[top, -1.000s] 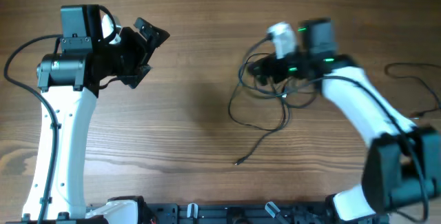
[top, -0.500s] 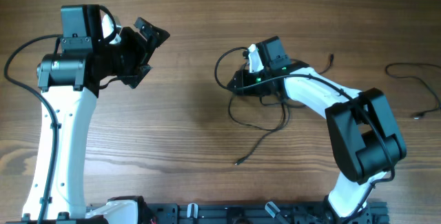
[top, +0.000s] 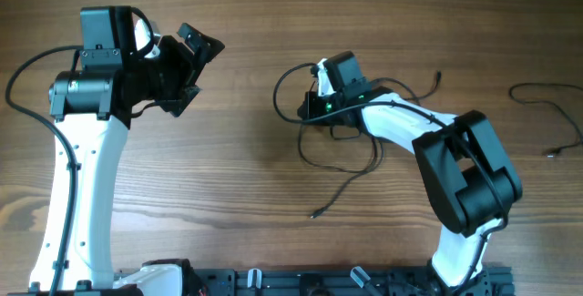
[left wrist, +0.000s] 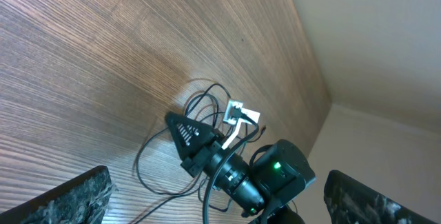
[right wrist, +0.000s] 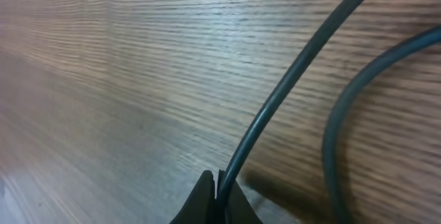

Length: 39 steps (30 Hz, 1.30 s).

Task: Untangle cables
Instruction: 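Lift the cable strand with the right gripper toward the upper right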

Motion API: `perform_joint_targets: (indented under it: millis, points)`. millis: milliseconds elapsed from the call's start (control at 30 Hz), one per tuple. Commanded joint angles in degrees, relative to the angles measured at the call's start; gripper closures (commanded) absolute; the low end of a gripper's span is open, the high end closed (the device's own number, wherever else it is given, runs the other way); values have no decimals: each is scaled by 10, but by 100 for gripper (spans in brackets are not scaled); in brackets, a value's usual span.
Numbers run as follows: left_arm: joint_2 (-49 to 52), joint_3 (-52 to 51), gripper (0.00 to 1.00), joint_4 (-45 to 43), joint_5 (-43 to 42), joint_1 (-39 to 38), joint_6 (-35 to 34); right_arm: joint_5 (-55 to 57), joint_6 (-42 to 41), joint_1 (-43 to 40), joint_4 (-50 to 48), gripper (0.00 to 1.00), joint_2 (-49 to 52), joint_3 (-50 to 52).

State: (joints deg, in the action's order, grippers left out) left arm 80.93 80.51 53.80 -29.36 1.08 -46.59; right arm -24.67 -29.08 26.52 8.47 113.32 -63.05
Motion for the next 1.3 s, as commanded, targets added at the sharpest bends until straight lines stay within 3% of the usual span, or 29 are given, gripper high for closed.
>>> perform_joint_targets:
  millis: [0, 133, 267, 400, 533, 633, 700, 767, 867, 967, 1033, 1067, 1233, 1267]
  points:
    - [-1, 1, 0, -1, 6, 2, 12, -14, 51, -23, 19, 96, -119, -46]
    - [-1, 1, 0, -1, 6, 2, 12, -23, 158, -79, -38, 96, -280, -76]
    - [-1, 1, 0, -1, 6, 2, 12, -111, 179, -154, -128, 96, -392, -76]
    - [-1, 1, 0, -1, 6, 2, 12, -64, 311, -162, -90, 96, -401, -76]
    - [-1, 1, 0, -1, 6, 2, 12, -5, 258, -161, -99, 96, -385, -76]
    - [-1, 1, 0, -1, 6, 2, 12, -22, 80, -161, -228, 96, -378, -76]
    - [-1, 1, 0, -1, 6, 2, 12, -18, 91, -161, -233, 96, -378, -76]
    - [-1, 1, 0, -1, 6, 2, 12, 22, 113, -161, -153, 95, -378, -76]
    - [-1, 1, 0, -1, 6, 2, 12, 218, 108, -161, 59, 96, -371, -76]
    - [-1, 1, 0, -1, 6, 2, 12, 483, 11, -162, 252, 96, -355, -76]
    - [-1, 1, 0, -1, 6, 2, 12, 510, -12, -162, 329, 96, -344, -75]
    - [-1, 1, 0, -1, 6, 2, 12, 470, -5, -162, 340, 96, -340, -74]
    - [-1, 1, 0, -1, 6, 2, 12, -64, 264, -145, 340, 95, -289, -49]
    - [-1, 1, 0, -1, 6, 2, 12, -75, 271, -134, 347, 95, -275, -46]
